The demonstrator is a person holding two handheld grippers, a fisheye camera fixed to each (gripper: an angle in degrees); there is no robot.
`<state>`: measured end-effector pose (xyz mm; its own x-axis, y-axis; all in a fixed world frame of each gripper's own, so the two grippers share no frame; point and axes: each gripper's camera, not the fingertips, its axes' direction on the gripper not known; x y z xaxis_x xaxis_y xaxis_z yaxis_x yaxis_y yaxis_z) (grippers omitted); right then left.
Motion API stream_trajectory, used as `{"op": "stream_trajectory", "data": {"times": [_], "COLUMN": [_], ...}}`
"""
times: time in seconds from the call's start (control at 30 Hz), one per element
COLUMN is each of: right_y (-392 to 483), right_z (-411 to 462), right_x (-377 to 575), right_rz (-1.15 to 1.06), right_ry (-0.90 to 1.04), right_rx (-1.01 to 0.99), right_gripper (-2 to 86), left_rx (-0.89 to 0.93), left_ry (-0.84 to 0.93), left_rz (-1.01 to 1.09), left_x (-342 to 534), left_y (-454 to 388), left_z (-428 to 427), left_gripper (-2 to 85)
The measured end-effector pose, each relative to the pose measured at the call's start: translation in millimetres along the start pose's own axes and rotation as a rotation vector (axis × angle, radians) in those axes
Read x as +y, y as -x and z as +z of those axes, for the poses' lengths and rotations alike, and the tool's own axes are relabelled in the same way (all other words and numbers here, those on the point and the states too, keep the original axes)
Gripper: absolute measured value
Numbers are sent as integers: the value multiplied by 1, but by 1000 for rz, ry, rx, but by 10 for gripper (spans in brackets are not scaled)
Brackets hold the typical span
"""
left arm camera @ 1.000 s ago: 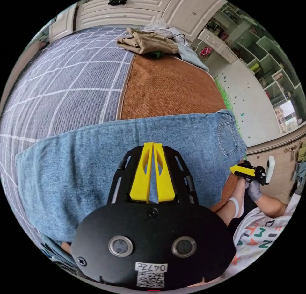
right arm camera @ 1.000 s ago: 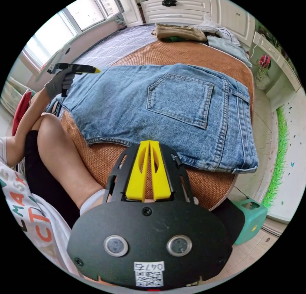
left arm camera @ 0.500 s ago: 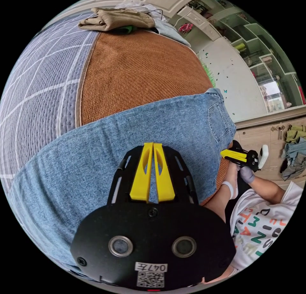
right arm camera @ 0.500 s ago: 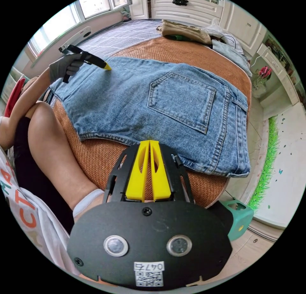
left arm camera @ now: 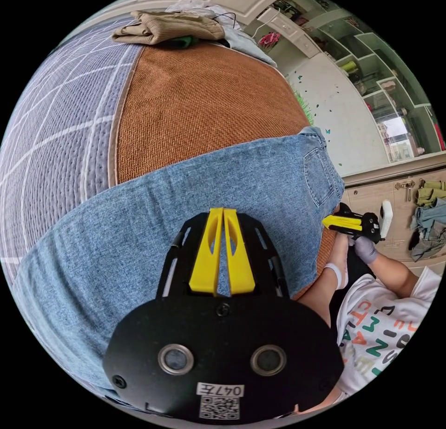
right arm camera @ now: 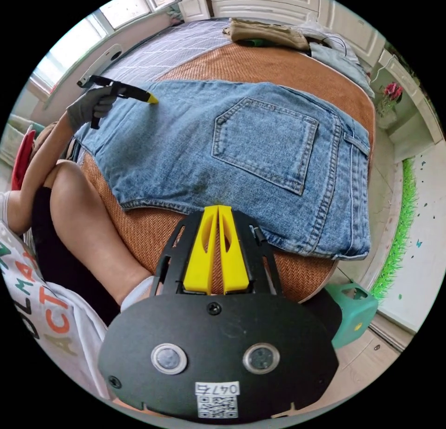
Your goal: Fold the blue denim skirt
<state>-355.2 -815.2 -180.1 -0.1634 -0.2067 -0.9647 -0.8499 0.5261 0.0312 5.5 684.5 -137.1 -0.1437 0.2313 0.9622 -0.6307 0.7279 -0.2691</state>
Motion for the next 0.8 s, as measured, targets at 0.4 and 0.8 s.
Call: {"op": "stream_trajectory", "data": {"times": [0.4,0.8], "right_y": [-74,-166], "right_z": [-37,-116], "right_x": [-78,-157], "right_rz": [74,289], "right_ry": [57,-198], "right_rx": [-108,-80], "right_gripper": [-6,-8], "left_rx": [-194,-244], "left_ry": [-175,-295], "left_rz": [-203,-555], "left_x": [65,166], "left_y": [34,104], "left_z": [-111,-201], "left_gripper": [-10,-10]}}
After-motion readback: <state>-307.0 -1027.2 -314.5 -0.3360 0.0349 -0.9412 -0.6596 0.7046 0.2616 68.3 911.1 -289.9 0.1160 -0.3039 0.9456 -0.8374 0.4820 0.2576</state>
